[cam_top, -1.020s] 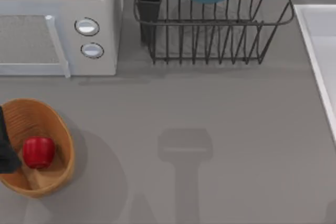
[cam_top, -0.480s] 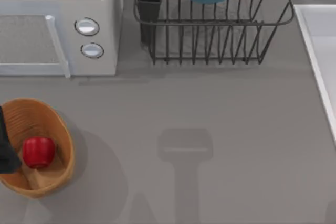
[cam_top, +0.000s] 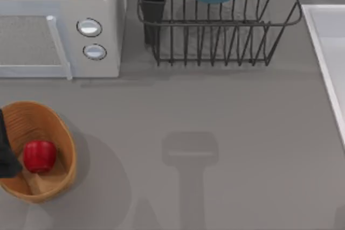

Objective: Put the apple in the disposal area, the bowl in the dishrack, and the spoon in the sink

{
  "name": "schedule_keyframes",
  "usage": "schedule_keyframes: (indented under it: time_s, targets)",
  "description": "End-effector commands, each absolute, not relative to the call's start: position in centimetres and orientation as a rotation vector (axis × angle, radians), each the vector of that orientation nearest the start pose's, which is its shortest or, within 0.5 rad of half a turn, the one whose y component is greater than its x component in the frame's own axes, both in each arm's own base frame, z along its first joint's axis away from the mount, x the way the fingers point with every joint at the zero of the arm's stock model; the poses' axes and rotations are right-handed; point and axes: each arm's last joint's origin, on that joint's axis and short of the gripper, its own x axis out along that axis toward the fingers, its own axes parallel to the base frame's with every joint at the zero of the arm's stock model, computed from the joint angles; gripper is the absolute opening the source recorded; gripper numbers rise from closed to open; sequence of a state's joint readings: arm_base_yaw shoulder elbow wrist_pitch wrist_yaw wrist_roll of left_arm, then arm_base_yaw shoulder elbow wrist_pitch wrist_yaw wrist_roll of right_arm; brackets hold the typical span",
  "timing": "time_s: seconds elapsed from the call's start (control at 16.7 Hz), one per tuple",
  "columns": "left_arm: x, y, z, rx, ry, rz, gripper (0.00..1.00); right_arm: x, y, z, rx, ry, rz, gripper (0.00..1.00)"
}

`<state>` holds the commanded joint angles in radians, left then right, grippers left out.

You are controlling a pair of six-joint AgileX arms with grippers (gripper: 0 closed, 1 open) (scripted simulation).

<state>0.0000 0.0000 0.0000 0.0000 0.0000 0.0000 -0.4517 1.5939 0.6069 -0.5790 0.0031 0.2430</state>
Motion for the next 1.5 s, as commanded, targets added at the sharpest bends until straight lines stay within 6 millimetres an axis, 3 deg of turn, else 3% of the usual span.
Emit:
schedule_keyframes:
  time_s: [0.06,0.12,0.36,0.84,1.26,1.5]
  targets:
    - [10.6,-0.1,16.0,0.0,0.0,0.0,1.0,19.5,-9.5,9.3,0.54,1.497,-0.546,0.0]
    - [10.6,-0.1,16.0,0.0,0.0,0.0,1.0,19.7,-9.5,11.5,0.529,1.465,-0.549,0.0]
    - [10.6,-0.1,16.0,0.0,0.0,0.0,1.0,20.2,-9.8,13.1,0.53,1.458,-0.551,0.0]
    - [10.6,-0.1,16.0,0.0,0.0,0.0,1.0,19.8,-9.6,21.0,0.531,1.473,-0.55,0.0]
    - [10.6,-0.1,16.0,0.0,0.0,0.0,1.0,20.0,-9.6,21.4,0.532,1.472,-0.551,0.0]
    - [10.6,-0.1,16.0,0.0,0.0,0.0,1.0,22.9,-10.4,22.3,0.547,1.513,-0.56,0.0]
